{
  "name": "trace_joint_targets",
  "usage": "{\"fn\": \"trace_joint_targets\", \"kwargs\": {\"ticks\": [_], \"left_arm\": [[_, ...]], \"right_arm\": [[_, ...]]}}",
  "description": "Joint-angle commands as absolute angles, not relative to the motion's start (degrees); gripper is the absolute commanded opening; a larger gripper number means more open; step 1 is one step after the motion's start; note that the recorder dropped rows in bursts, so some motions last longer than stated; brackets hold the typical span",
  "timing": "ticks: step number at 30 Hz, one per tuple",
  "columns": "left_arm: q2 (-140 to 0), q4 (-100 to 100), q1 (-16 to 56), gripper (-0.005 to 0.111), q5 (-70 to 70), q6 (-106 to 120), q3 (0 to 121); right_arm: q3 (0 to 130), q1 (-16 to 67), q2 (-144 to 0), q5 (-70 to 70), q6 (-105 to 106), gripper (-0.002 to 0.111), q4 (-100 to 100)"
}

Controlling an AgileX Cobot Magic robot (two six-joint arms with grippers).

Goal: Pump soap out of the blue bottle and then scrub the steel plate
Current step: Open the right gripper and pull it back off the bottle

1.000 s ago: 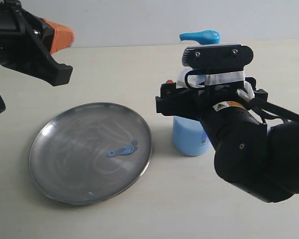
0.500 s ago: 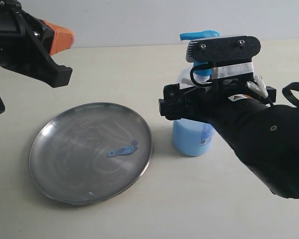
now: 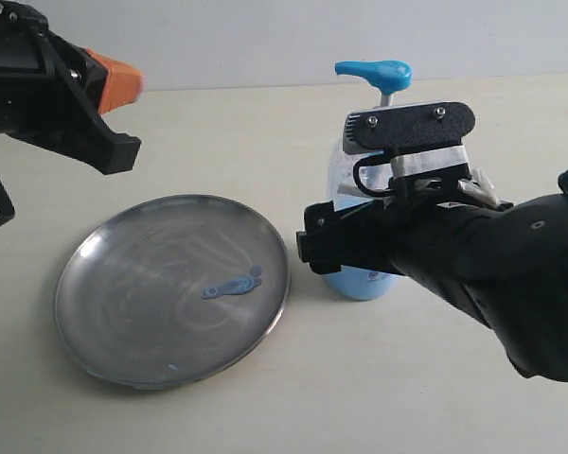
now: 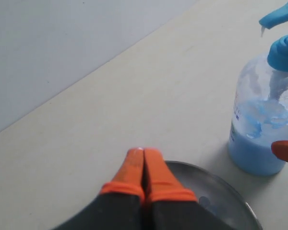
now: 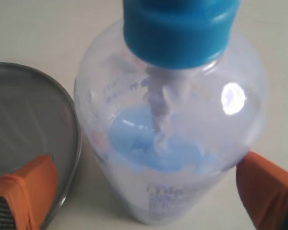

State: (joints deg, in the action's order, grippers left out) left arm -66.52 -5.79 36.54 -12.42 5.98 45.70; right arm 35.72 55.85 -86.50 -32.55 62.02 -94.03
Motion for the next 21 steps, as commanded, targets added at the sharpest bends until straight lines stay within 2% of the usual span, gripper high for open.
{"fn": "trace_joint_targets", "kwargs": {"ticks": [1, 12, 21], "left_arm": [[-66.7, -5.4, 36.6, 0.0, -12.8, 5.5, 45.6], [-66.7, -5.4, 36.6, 0.0, -14.3, 5.5, 45.6], [-66.7, -5.4, 36.6, 0.0, -16.6, 5.5, 45.5]], "right_arm": [[35.8, 55.7, -85.9, -31.3, 67.9, 0.097, -99.0], [33.1, 55.7, -80.0, -33.1, 72.4, 0.097, -99.9], [27.6, 55.7, -68.7, -24.2, 72.5, 0.097, -99.9]]}}
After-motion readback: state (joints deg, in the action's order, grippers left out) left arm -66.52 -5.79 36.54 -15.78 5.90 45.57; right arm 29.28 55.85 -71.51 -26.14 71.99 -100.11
